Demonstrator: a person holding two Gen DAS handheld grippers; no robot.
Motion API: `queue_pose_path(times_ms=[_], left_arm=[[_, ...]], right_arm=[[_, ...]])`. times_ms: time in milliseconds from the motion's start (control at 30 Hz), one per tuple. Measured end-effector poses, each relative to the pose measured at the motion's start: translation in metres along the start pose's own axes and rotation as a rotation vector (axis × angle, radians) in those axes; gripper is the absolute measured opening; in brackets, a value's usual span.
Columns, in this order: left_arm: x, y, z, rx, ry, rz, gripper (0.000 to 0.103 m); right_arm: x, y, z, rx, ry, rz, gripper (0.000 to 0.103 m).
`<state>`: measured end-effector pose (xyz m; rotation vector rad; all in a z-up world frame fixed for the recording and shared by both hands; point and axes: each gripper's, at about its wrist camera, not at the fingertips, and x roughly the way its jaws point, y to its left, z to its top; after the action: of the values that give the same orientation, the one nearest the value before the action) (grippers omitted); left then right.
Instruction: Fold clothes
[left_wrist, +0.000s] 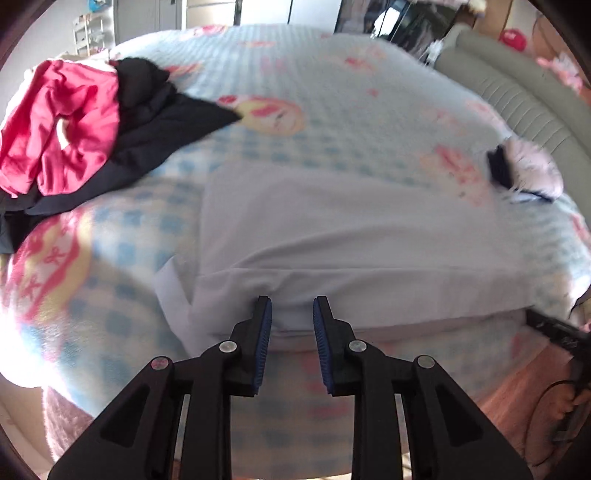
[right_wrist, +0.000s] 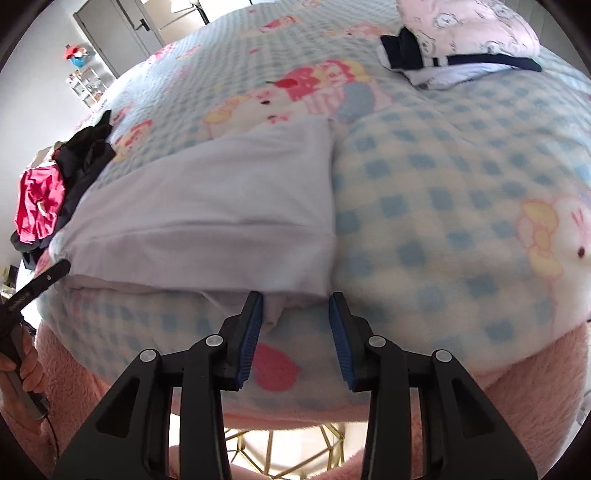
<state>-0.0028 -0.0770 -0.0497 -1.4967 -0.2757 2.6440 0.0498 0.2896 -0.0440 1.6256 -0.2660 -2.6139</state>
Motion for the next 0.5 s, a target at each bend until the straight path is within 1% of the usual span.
queue_pose_path(times_ms=[33,100,133,167,233,300,367,400,467,500], left_arm=[[-0.006,0.000,0.001,-0.013,-0.019,-0.043,0.025],[-0.017,-0.002,0.002,-0.036,-0.060,-0.132,0.027],[-0.019,-0.008,0.003,-0.025,-0.079,-0.161,0.030],[-0.020,-0.015,0.004,-0.011,-0.097,-0.188,0.035],[-0.020,-0.030,0.008,0.017,-0.120,-0.234,0.037],[-0.011,-0.045,0.016,0.036,-0.101,-0.251,0.037],[0.002,-0.055,0.020,0.052,-0.061,-0.214,0.037],[0.007,-0.058,0.018,0.064,-0.034,-0.185,0.037],[0.008,-0.059,0.009,0.067,-0.007,-0.159,0.037],[0.006,-0.055,0.005,0.063,-0.003,-0.161,0.037]], right_arm=[[-0.001,-0.001,-0.002,-0.002,0.003,-0.018,0.037],[-0.014,-0.005,0.001,0.022,-0.031,0.045,0.037],[-0.018,-0.009,0.004,0.039,-0.048,0.092,0.038],[-0.019,-0.009,0.007,0.043,-0.061,0.118,0.038],[-0.021,-0.006,0.014,0.040,-0.083,0.152,0.038],[-0.017,0.002,0.021,0.021,-0.089,0.158,0.038],[-0.008,0.008,0.026,0.005,-0.085,0.154,0.038],[-0.003,0.010,0.029,-0.003,-0.083,0.151,0.038],[0.011,0.011,0.029,-0.020,-0.037,0.067,0.038],[0.016,0.009,0.026,-0.019,-0.016,0.044,0.038]])
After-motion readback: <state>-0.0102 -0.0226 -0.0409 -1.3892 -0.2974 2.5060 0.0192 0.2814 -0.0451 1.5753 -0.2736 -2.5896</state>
